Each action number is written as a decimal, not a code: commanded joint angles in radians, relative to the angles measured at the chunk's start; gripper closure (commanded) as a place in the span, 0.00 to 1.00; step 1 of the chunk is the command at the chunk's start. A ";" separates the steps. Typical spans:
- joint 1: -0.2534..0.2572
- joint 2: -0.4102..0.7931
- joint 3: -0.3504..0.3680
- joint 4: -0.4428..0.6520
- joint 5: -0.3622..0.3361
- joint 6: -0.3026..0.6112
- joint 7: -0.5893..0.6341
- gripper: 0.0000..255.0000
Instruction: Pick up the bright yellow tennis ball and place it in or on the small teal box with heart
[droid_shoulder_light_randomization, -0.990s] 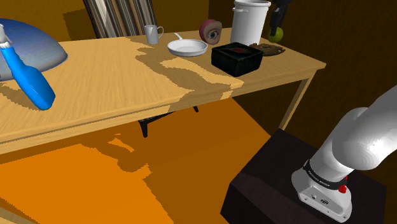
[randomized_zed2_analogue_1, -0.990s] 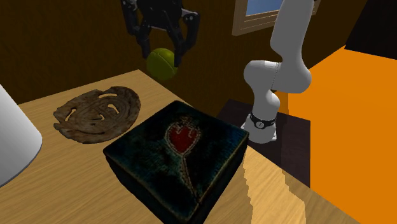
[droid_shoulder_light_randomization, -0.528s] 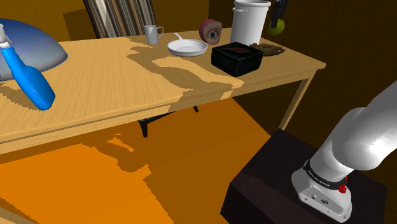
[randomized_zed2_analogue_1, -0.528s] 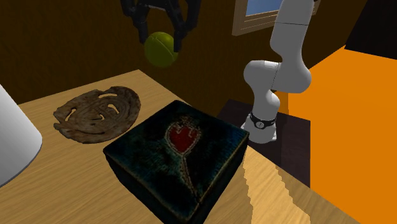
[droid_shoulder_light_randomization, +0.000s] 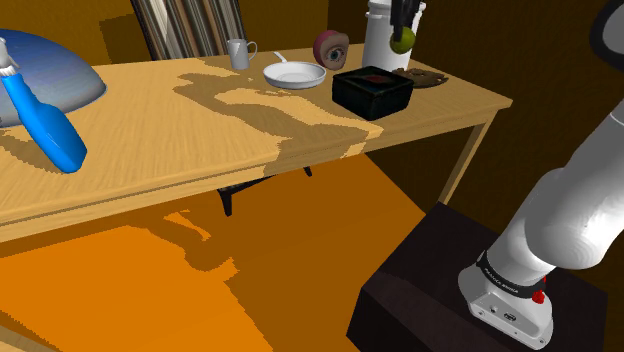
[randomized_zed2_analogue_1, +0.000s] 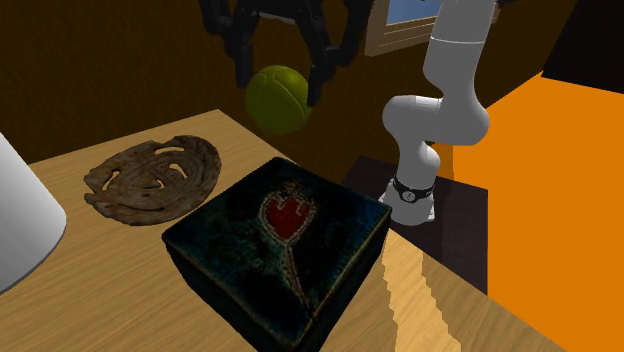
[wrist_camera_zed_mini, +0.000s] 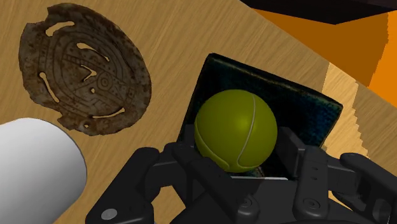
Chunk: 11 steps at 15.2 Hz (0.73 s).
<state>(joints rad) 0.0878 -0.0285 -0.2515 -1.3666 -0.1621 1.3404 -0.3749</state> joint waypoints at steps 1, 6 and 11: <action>0.015 0.054 0.016 0.066 0.013 -0.018 0.033 1.00; 0.032 0.062 0.032 0.021 0.017 0.030 0.074 1.00; 0.035 0.026 0.035 -0.095 0.011 0.108 0.090 1.00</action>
<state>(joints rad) 0.1221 0.0017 -0.2175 -1.4404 -0.1509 1.4313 -0.2890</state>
